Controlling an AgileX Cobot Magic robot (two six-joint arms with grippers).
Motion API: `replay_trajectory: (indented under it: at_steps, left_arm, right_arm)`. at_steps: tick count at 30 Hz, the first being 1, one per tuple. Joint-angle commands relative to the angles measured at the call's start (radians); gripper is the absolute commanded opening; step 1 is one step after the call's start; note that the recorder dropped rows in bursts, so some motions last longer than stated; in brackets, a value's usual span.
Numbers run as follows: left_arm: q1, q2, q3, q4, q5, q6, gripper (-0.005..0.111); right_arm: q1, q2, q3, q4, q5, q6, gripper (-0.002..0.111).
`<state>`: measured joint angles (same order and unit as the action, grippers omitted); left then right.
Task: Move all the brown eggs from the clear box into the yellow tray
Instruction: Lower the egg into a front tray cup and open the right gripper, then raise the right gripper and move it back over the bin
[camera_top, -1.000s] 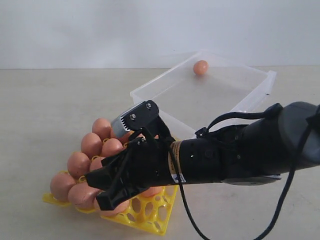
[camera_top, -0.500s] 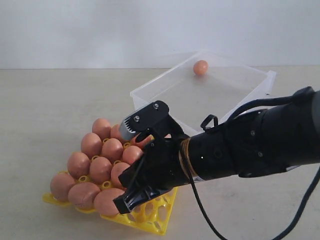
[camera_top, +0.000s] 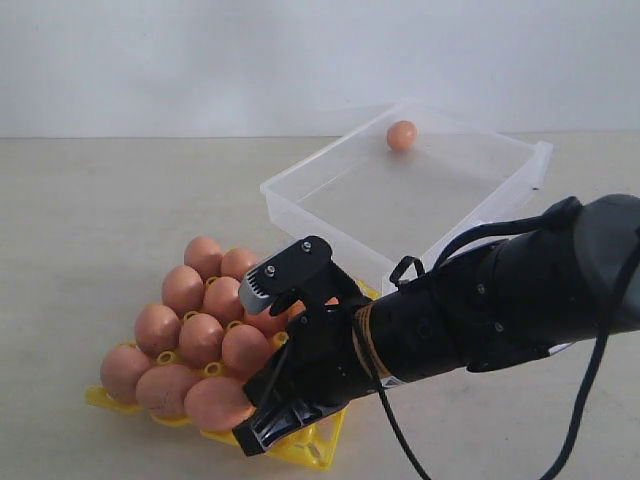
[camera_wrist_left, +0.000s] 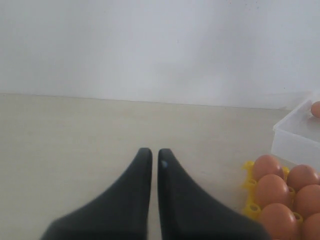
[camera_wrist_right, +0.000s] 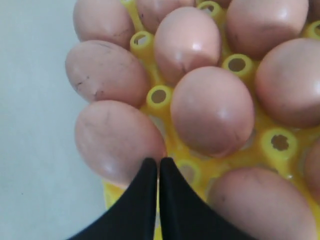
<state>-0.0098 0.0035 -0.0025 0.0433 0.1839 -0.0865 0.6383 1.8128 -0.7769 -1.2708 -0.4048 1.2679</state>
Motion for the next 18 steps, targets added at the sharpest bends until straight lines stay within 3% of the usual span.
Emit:
replay_trajectory:
  at_steps: [1,13,18]
  left_arm:
    - [0.006,-0.003,0.003,-0.001,-0.005,0.001,0.004]
    - [0.006,-0.003,0.003,-0.001,-0.005,0.001,0.004]
    - [0.006,-0.003,0.003,-0.001,-0.005,0.001,0.004]
  right_arm:
    - [0.002,0.016,-0.003,-0.004,-0.010,0.004,0.000]
    - [0.002,-0.031,-0.003,-0.004,0.034,0.004,0.000]
    - [0.000,-0.208,-0.003,-0.004,0.193,0.004,0.000]
